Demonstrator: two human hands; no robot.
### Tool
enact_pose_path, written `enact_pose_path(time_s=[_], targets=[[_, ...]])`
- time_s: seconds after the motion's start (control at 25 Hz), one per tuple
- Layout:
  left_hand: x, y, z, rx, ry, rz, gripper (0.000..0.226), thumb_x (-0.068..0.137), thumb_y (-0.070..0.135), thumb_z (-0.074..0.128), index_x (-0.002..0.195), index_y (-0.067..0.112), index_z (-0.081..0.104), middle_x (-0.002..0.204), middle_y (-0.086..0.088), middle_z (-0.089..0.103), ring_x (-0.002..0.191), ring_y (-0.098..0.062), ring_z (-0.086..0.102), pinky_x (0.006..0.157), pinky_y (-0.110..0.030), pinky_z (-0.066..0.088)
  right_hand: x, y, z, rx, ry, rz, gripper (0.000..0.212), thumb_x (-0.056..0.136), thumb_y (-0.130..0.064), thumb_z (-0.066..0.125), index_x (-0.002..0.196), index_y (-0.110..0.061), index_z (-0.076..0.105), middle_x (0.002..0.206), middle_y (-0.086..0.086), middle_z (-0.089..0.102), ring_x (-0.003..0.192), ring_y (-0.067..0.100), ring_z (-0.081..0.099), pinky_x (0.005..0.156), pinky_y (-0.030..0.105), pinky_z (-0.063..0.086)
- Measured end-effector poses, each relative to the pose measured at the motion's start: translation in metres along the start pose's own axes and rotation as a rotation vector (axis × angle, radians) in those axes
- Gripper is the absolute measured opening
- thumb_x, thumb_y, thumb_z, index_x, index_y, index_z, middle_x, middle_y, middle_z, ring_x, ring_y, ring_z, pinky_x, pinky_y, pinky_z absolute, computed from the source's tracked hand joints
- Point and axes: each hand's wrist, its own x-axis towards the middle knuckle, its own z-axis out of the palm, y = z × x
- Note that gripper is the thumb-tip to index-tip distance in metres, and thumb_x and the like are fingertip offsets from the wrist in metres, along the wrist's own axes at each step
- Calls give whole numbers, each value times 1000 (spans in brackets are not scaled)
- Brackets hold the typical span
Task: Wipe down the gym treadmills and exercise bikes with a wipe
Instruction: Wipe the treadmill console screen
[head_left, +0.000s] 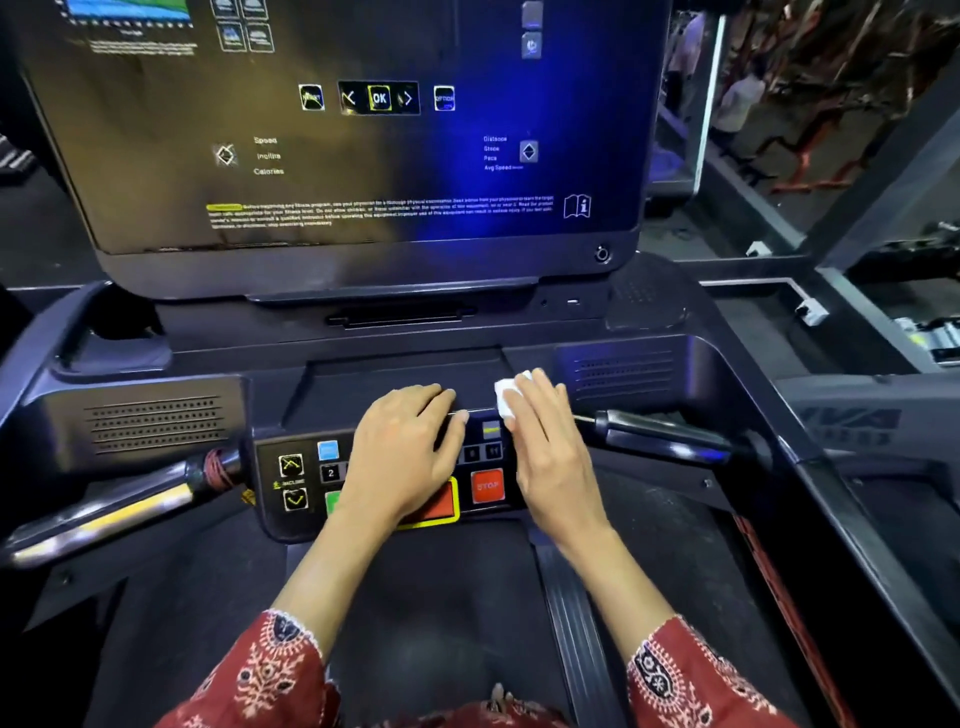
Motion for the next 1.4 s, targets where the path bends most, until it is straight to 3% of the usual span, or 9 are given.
enact_pose_path(time_s=[0.12, 0.2, 0.32, 0.56, 0.88, 1.04, 1.2, 1.28, 1.4], targets=[[4, 5, -13, -183, 3, -190, 46, 89, 41, 44, 101, 7, 72, 101, -4, 71, 95, -23, 66, 83, -31, 50, 13, -10, -10, 290, 82, 28, 30, 98, -5, 42, 122, 2, 59, 123, 14, 62, 123, 25, 53, 113, 42, 32], [14, 1, -28, -396, 91, -380, 43, 90, 43, 47, 110, 11, 69, 109, 5, 67, 103, -12, 61, 91, -15, 43, 43, -36, -15, 575, 92, 200, 29, 102, -8, 40, 120, 0, 61, 121, 8, 64, 120, 15, 55, 108, 33, 38], [40, -12, -60, -471, 243, -449, 37, 91, 31, 54, 120, 10, 64, 115, 11, 59, 107, 4, 53, 91, 0, 32, 102, -73, -12, 928, 74, 452, 26, 102, -11, 43, 116, -8, 65, 116, -1, 67, 114, 7, 58, 100, 27, 42], [116, -89, -149, -247, 395, -334, 44, 89, 33, 52, 121, 6, 63, 122, -3, 63, 115, -17, 56, 100, -20, 36, 233, -130, 14, 1099, 131, 391, 24, 100, -13, 45, 105, -24, 65, 106, -12, 67, 106, 7, 59, 98, 28, 44], [208, -208, -235, 23, 479, -110, 61, 85, 47, 40, 122, 4, 62, 124, -14, 62, 119, -27, 55, 102, -28, 36, 377, -212, 54, 997, 355, 98, 29, 99, -22, 42, 98, -43, 61, 113, -8, 68, 112, 9, 59, 104, 42, 41], [233, -255, -251, 115, 495, -33, 60, 85, 44, 40, 122, 2, 61, 123, -19, 61, 118, -33, 55, 103, -40, 40, 414, -237, 74, 917, 416, 23, 27, 103, -13, 41, 111, -16, 66, 118, -2, 67, 117, 7, 56, 104, 27, 40], [249, -292, -251, 171, 470, 38, 58, 86, 40, 41, 122, 0, 61, 123, -22, 60, 117, -37, 56, 100, -48, 44, 439, -256, 93, 721, 530, -110, 28, 103, -10, 40, 115, -7, 65, 120, 3, 65, 115, 5, 53, 99, 12, 37], [254, -304, -249, 188, 472, 64, 56, 86, 37, 42, 121, -2, 61, 123, -24, 60, 116, -38, 57, 98, -48, 44, 455, -257, 108, 553, 554, -229, 33, 103, -12, 37, 121, 2, 60, 123, 12, 62, 120, 17, 53, 104, 20, 38], [259, -323, -244, 198, 463, 95, 54, 86, 33, 42, 123, -4, 59, 126, -24, 57, 116, -38, 56, 98, -48, 43, 465, -244, 139, 91, 454, -366, 41, 101, -15, 34, 130, 7, 52, 136, 24, 51, 131, 38, 44, 108, 48, 38]])
